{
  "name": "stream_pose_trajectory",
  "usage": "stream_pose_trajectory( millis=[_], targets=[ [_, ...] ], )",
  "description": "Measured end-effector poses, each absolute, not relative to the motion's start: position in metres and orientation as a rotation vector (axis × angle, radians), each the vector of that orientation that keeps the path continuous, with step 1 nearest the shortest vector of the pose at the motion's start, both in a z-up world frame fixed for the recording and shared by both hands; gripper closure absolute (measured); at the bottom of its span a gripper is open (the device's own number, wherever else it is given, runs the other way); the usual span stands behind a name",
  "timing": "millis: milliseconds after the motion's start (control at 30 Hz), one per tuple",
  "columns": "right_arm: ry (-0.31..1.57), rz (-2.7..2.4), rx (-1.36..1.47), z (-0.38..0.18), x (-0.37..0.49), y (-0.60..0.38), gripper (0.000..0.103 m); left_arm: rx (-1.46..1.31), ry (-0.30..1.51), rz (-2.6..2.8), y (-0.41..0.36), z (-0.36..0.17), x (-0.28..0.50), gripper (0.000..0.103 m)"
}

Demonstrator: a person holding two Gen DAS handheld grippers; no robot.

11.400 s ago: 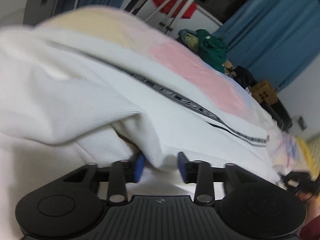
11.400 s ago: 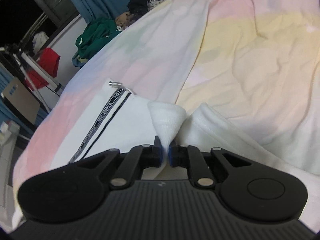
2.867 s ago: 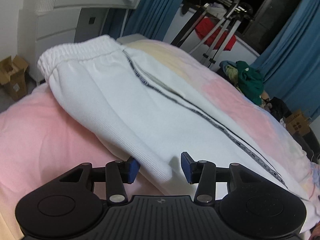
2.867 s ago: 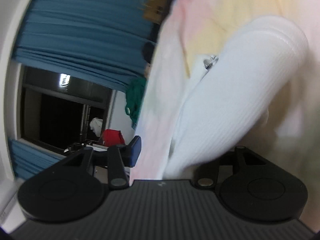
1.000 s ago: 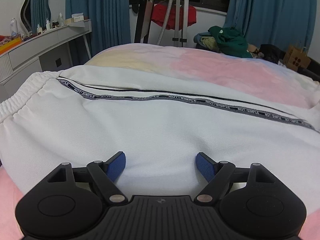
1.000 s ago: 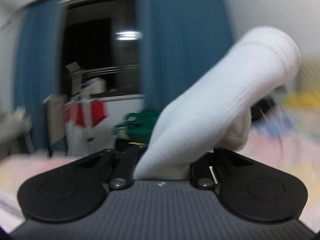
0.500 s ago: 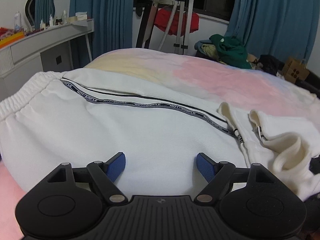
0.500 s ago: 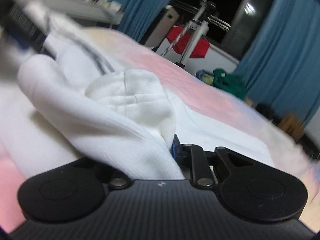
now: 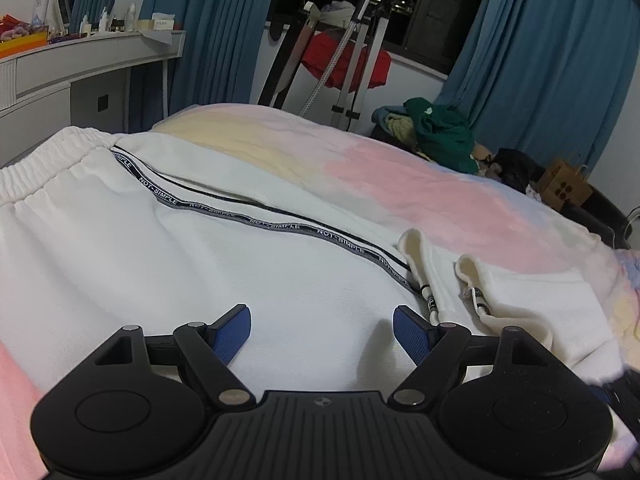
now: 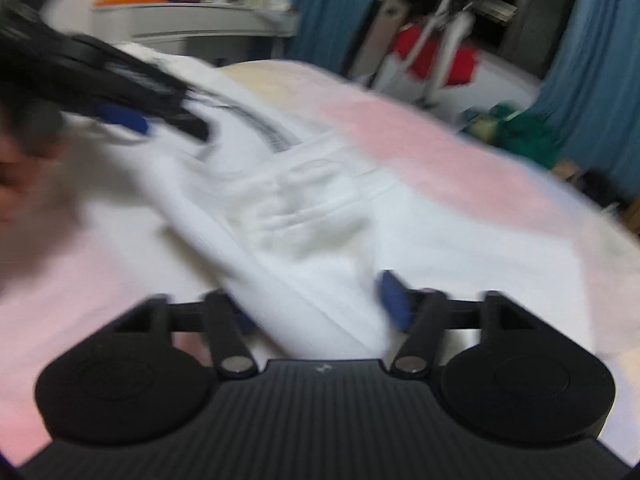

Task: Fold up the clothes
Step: 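Lift the cuffs with the right gripper and fold them toward the waistband, then press the folded cuffs onto the pants and open the right gripper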

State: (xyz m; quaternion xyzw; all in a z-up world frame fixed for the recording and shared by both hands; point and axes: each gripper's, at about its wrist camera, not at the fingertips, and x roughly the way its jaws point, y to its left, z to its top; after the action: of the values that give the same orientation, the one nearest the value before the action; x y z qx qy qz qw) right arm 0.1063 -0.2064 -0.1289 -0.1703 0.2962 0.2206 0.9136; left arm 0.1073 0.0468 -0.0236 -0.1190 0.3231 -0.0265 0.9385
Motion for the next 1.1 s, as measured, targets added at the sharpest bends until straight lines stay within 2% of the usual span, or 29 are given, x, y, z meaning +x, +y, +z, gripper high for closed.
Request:
stream_pose_trajectory(
  millis=[133,300,367,400,433,600,667,700,733,900,1100],
  targets=[
    [0.614,0.587,-0.214,-0.104,0.074,-0.218,0.031,-0.294,0.641,-0.064,0.052,-0.019,0.101,0.023],
    [0.453,0.642,-0.106,-0.082,0.074,-0.229,0.032,-0.398,0.571,-0.089,0.065,-0.008,0.092,0.023],
    [0.497,0.614,-0.107,-0.095,0.093,-0.222,0.037,-0.438,0.566,-0.112,0.068,-0.008,0.093,0.023],
    [0.519,0.6,-0.108,-0.102,0.102,-0.219,0.044,-0.453,0.57,-0.122,0.068,-0.009,0.094,0.023],
    [0.545,0.58,-0.132,-0.112,0.105,-0.214,0.046,-0.466,0.575,-0.133,0.068,-0.011,0.096,0.023],
    [0.597,0.575,-0.297,-0.14,0.114,-0.19,0.045,-0.475,0.606,-0.147,0.064,-0.019,0.099,0.023],
    [0.602,0.553,-0.33,-0.139,0.108,-0.187,0.058,-0.47,0.612,-0.143,0.063,-0.02,0.1,0.023],
    [0.604,0.535,-0.327,-0.135,0.107,-0.188,0.074,-0.47,0.614,-0.141,0.063,-0.021,0.1,0.023],
    [0.607,0.518,-0.324,-0.131,0.105,-0.189,0.083,-0.47,0.614,-0.14,0.063,-0.021,0.1,0.023],
    [0.588,0.545,-0.325,-0.109,0.088,-0.197,0.087,-0.465,0.613,-0.129,0.064,-0.019,0.097,0.023],
    [0.667,0.564,-0.376,-0.135,0.092,-0.195,0.087,-0.427,0.615,-0.068,0.067,-0.022,0.101,0.023]
  ],
)
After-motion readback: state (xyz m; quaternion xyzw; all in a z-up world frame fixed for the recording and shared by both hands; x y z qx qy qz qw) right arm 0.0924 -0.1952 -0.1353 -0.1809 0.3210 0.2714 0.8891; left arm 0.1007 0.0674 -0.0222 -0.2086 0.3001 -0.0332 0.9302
